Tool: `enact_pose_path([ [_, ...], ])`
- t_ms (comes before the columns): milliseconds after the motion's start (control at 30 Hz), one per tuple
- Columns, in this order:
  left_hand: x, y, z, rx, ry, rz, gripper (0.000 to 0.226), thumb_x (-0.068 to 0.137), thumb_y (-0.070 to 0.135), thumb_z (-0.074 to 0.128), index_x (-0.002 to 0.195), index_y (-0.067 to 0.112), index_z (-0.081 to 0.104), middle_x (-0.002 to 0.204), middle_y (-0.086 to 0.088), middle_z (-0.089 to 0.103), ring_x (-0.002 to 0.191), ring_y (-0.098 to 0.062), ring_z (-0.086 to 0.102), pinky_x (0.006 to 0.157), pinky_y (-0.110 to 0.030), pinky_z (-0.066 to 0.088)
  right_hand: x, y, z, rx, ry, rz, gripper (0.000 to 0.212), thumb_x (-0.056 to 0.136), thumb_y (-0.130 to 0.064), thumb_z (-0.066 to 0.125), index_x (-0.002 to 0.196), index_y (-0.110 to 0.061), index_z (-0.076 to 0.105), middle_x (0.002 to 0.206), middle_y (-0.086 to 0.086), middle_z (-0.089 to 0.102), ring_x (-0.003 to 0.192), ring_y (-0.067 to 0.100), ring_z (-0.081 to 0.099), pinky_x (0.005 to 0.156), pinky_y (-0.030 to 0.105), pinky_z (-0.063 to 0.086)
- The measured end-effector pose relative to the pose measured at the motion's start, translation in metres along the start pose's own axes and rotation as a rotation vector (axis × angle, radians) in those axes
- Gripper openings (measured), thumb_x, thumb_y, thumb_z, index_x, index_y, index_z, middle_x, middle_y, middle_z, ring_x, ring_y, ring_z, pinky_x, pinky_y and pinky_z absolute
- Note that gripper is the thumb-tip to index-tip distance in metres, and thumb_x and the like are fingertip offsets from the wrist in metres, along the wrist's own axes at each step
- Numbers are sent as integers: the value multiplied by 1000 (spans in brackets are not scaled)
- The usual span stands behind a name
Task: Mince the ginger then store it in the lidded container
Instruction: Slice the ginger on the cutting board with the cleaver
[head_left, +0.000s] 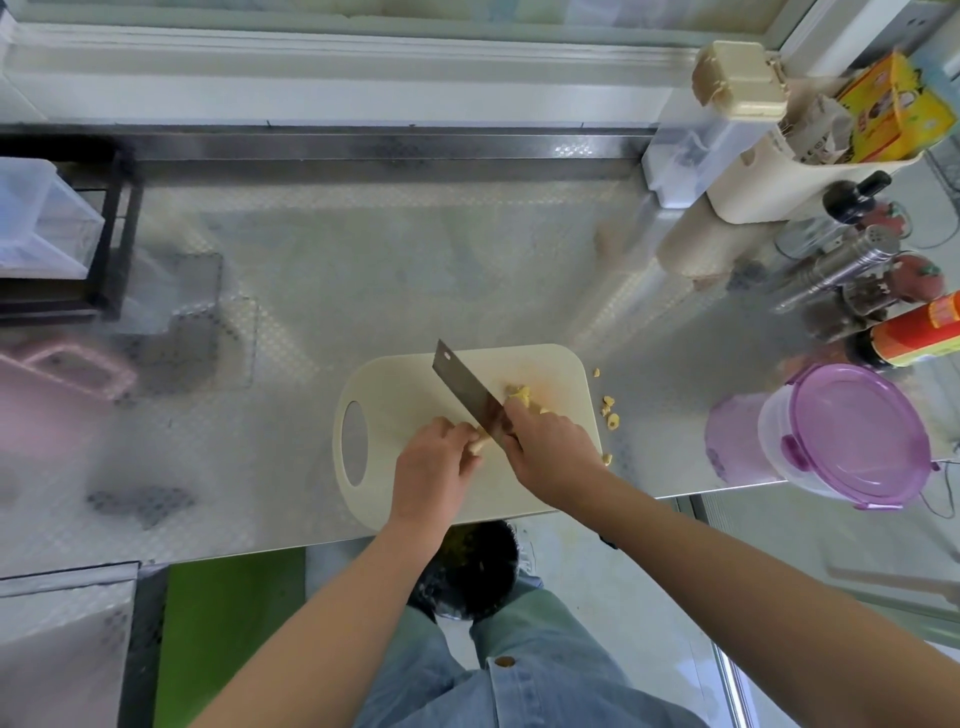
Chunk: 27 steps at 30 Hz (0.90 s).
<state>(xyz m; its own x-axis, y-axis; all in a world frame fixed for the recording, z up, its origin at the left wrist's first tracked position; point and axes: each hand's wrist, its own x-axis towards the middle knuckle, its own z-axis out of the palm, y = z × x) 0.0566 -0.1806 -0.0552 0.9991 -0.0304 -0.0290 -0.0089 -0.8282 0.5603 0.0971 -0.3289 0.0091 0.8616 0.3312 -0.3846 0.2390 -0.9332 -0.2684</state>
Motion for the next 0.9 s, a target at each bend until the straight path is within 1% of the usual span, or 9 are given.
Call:
enact_pose_path([
  [100,3,2,1,43,-9,27,20,67,7,82,79,14,67,74,-3,60,59,-22,58,50,-31,49,1,-2,-7,-57,-41,-11,20,97,-19,39,117,-14,39,89,8,55,71,29,42,62,32,29],
  [167,5,2,0,60,-17,35,17,68,5,81,78,14,69,74,-3,60,59,-22,58,49,-30,50,0,-4,-11,-79,-51,-14,21,97,-18,38,117,-13,39,91,9,56,70,27,39,62,32,29],
  [300,8,3,-1,72,-33,36,16,68,6,81,76,16,70,73,-3,60,59,-23,57,48,-31,51,-4,-6,-15,-75,-64,-6,25,97,-15,38,122,-13,39,84,2,43,71,25,40,63,32,29],
  [367,10,3,-1,70,-34,43,16,67,7,82,73,15,70,70,-4,58,56,-24,56,45,-31,49,-5,-6,-14,-58,-58,6,27,97,-15,38,124,-13,39,83,2,43,71,25,41,62,32,31],
  [467,12,3,0,63,-28,47,16,68,8,82,69,15,67,68,-5,56,54,-25,54,43,-31,48,-5,-6,-13,-30,-61,32,27,97,-16,38,124,-13,38,89,6,53,71,26,41,63,32,31],
  [500,12,2,1,64,-29,45,16,68,8,81,68,14,67,68,-5,56,54,-25,54,43,-31,48,-5,-7,-13,-26,-67,35,27,97,-16,39,124,-14,38,90,7,53,71,25,41,64,32,31],
  [667,11,0,3,66,-37,44,14,70,8,80,68,14,67,71,-4,58,56,-24,55,46,-31,49,-5,-10,-13,-20,-87,40,23,96,-14,39,119,-15,40,86,4,50,72,23,42,64,33,32],
  [833,13,1,1,74,-54,51,19,68,8,81,63,15,64,68,-4,57,53,-25,53,41,-32,47,-5,-7,-13,-35,-89,47,32,95,-13,39,127,-14,37,82,2,44,71,24,44,62,33,33],
  [900,14,0,2,81,-62,51,20,68,8,82,61,15,64,68,-3,57,53,-25,53,42,-31,47,-5,-7,-14,-36,-91,46,32,95,-12,39,127,-14,37,82,1,43,72,24,44,62,33,32],
])
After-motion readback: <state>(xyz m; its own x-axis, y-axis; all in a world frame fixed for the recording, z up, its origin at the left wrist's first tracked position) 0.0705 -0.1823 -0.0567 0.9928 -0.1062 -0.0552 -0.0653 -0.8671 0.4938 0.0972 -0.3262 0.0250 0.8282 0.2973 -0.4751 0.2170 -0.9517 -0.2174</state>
